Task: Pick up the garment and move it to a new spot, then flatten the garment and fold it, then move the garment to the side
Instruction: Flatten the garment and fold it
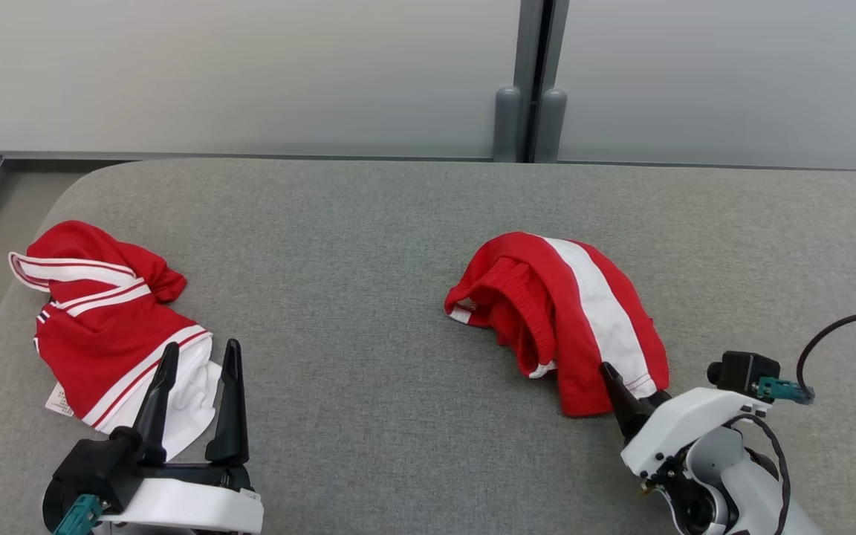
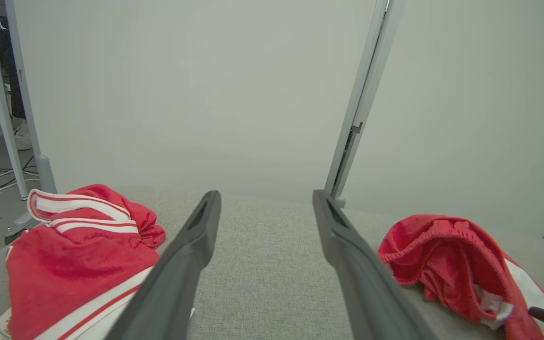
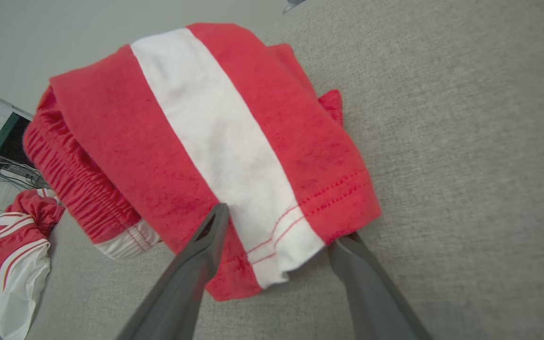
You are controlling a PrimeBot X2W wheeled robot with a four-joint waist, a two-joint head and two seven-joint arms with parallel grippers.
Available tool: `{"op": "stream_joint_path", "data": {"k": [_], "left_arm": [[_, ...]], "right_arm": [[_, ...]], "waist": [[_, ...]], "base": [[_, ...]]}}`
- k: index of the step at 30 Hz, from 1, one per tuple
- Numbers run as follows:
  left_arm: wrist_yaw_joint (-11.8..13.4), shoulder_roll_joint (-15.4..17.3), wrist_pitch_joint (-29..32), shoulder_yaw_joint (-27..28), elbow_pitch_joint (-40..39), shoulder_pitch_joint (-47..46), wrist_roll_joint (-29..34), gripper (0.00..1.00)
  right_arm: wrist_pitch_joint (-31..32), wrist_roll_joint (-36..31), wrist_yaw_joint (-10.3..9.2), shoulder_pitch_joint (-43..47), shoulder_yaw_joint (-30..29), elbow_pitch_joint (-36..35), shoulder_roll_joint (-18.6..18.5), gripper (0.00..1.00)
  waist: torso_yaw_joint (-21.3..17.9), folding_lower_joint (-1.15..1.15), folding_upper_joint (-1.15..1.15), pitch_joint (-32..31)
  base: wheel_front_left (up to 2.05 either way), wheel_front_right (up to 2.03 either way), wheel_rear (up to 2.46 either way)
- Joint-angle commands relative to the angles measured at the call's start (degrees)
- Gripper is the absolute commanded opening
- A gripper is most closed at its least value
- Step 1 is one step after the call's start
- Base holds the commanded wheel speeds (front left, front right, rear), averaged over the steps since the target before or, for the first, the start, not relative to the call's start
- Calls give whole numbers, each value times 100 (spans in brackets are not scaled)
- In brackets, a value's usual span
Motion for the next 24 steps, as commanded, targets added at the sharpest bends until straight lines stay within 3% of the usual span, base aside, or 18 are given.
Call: {"op": "stream_joint_path", "data": {"k": [1, 2, 3, 4, 15, 24], "left_arm": [[-53, -9, -1, 32, 18, -86, 54, 100], [-51, -22, -1, 51, 31, -86, 57, 100], [-64, -36, -1, 67, 37, -91, 69, 100], [-81, -50, -1, 79, 46, -94, 82, 100], [-212, -139, -1, 176, 200, 20, 147, 100], [-275, -172, -1, 176, 286, -49, 213, 100]], "right_arm": [[-114, 87, 13, -119, 77, 52, -33, 100], [-172, 117, 13, -156, 146, 83, -33, 60], [-264, 89, 13, -197, 202, 95, -34, 6], [-347, 57, 13, -234, 247, 117, -38, 0], [-765, -105, 12, -132, 351, -417, -68, 0], [-112, 30, 13, 280, -101, -1691, -518, 0]], "waist": [[116, 0, 0, 93], [133, 0, 0, 100], [145, 0, 0, 105], [154, 0, 0, 108], [-255, 0, 0, -14], [-615, 0, 0, 22]], "base": [[0, 0, 0], [0, 0, 0], [0, 0, 0], [0, 0, 0], [0, 0, 0], [0, 0, 0]]}}
